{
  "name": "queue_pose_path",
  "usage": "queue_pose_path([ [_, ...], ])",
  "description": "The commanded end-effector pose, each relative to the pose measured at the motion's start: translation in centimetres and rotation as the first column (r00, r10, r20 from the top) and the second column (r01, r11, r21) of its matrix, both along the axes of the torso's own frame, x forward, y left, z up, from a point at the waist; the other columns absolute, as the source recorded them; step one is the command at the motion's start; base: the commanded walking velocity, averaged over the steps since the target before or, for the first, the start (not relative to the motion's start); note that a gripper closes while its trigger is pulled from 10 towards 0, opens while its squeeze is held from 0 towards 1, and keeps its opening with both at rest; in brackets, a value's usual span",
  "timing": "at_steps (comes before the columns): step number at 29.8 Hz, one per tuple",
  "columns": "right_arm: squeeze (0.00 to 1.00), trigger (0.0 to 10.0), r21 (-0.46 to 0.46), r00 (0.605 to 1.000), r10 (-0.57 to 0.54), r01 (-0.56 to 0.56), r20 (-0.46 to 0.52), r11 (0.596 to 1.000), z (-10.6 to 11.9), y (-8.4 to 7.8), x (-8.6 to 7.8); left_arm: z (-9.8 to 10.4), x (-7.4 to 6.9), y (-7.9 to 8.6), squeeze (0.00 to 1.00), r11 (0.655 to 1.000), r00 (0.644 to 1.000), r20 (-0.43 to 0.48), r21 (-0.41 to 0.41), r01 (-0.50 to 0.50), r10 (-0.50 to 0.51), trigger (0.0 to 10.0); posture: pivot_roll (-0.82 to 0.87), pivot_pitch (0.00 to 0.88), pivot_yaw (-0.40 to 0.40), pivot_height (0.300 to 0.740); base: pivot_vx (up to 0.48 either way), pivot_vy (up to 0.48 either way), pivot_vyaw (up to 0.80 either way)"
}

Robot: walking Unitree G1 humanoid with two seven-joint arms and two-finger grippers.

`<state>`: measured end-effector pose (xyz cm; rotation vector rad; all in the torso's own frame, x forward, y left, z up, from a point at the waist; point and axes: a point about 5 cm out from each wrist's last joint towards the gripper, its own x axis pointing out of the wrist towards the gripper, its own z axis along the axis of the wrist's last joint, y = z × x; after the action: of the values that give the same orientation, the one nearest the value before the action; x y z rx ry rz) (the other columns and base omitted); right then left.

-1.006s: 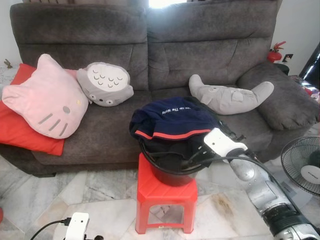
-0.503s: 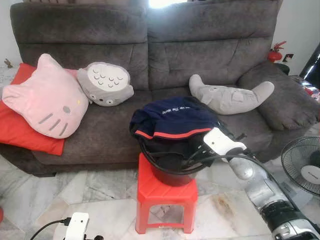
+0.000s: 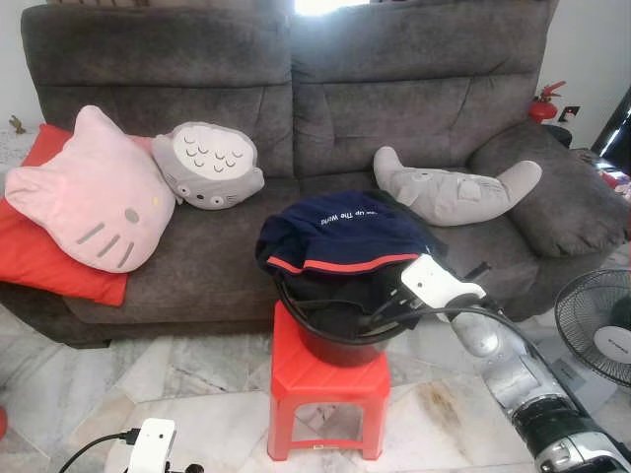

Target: Hang hanger

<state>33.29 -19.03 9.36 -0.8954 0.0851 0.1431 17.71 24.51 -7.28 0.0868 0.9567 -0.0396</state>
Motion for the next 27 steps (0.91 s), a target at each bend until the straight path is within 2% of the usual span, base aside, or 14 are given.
queue_pose_path([
  [1, 0.0, 0.0, 0.005, 1.0, -0.004, 0.004, 0.022, 1.0, 0.6, 0.1, 0.4, 0.0, -0.2, 0.5, 0.0, 0.999, 1.0, -0.015, 0.026, 0.027, -0.026, 10.0, -0.19, 0.0, 0.018, 0.74, 0.0, 0.0, 0.0],
  [9, 0.0, 0.0, 0.002, 0.998, -0.026, 0.026, 0.059, 1.0, 1.4, -0.2, 0.8, 0.0, -0.2, 0.6, 0.0, 0.999, 0.999, -0.016, 0.028, 0.029, -0.028, 10.0, -0.2, 0.0, 0.022, 0.74, 0.0, 0.0, 0.0],
  [13, 0.0, 0.0, 0.005, 0.995, -0.026, 0.025, 0.095, 1.0, 2.9, -0.4, 1.2, 0.0, -0.2, 0.6, 0.0, 0.999, 0.999, -0.018, 0.028, 0.034, -0.033, 10.0, -0.19, 0.0, 0.025, 0.74, 0.0, 0.0, 0.0],
  [14, 0.0, 4.2, 0.012, 0.991, -0.026, 0.025, 0.133, 1.0, 4.2, -0.5, 1.6, 0.1, -0.2, 0.6, 0.0, 0.999, 0.999, -0.018, 0.029, 0.035, -0.035, 10.0, -0.19, 0.0, 0.025, 0.74, 0.0, 0.0, 0.0],
  [15, 0.0, 4.2, 0.015, 0.988, -0.025, 0.023, 0.154, 1.0, 4.9, -0.5, 1.8, 0.1, -0.2, 0.6, 0.0, 0.999, 0.999, -0.018, 0.029, 0.035, -0.035, 10.0, -0.2, 0.0, 0.025, 0.74, 0.0, 0.0, 0.0],
  [16, 0.0, 10.0, 0.017, 0.983, -0.023, 0.02, 0.182, 1.0, 5.8, -0.6, 2.0, 0.1, -0.2, 0.6, 0.0, 0.999, 0.999, -0.018, 0.029, 0.036, -0.035, 10.0, -0.2, 0.0, 0.024, 0.74, 0.0, 0.0, 0.0],
  [17, 0.0, 10.0, 0.014, 0.972, -0.013, 0.01, 0.234, 1.0, 7.5, -0.5, 2.4, 0.1, -0.2, 0.6, 0.0, 0.999, 0.999, -0.018, 0.029, 0.036, -0.036, 10.0, -0.2, 0.0, 0.024, 0.74, 0.0, 0.0, 0.0],
  [19, 0.0, 10.0, 0.022, 0.958, -0.004, -0.002, 0.288, 1.0, 9.5, -0.3, 2.8, 0.1, -0.2, 0.6, 0.0, 0.999, 0.999, -0.018, 0.029, 0.038, -0.037, 10.0, -0.2, 0.0, 0.022, 0.74, 0.0, 0.0, 0.0],
  [22, 0.0, 10.0, 0.04, 0.941, 0.009, -0.024, 0.338, 0.999, 11.6, 0.0, 3.1, 0.1, -0.2, 0.6, 0.0, 0.999, 0.999, -0.019, 0.028, 0.039, -0.038, 10.0, -0.2, 0.0, 0.021, 0.74, 0.0, 0.0, 0.0],
  [25, 0.0, 10.0, 0.051, 0.933, 0.03, -0.051, 0.358, 0.997, 12.7, 0.4, 3.3, 0.0, -0.3, 0.5, 0.0, 0.999, 0.999, -0.02, 0.027, 0.041, -0.041, 10.0, -0.2, 0.0, 0.02, 0.74, 0.0, 0.0, 0.0],
  [27, 0.0, 10.0, 0.106, 0.927, 0.031, -0.076, 0.373, 0.991, 13.7, 0.6, 3.3, 0.0, -0.3, 0.5, 0.0, 0.999, 0.999, -0.02, 0.025, 0.043, -0.043, 10.0, -0.2, 0.0, 0.018, 0.74, 0.0, 0.0, 0.0],
])
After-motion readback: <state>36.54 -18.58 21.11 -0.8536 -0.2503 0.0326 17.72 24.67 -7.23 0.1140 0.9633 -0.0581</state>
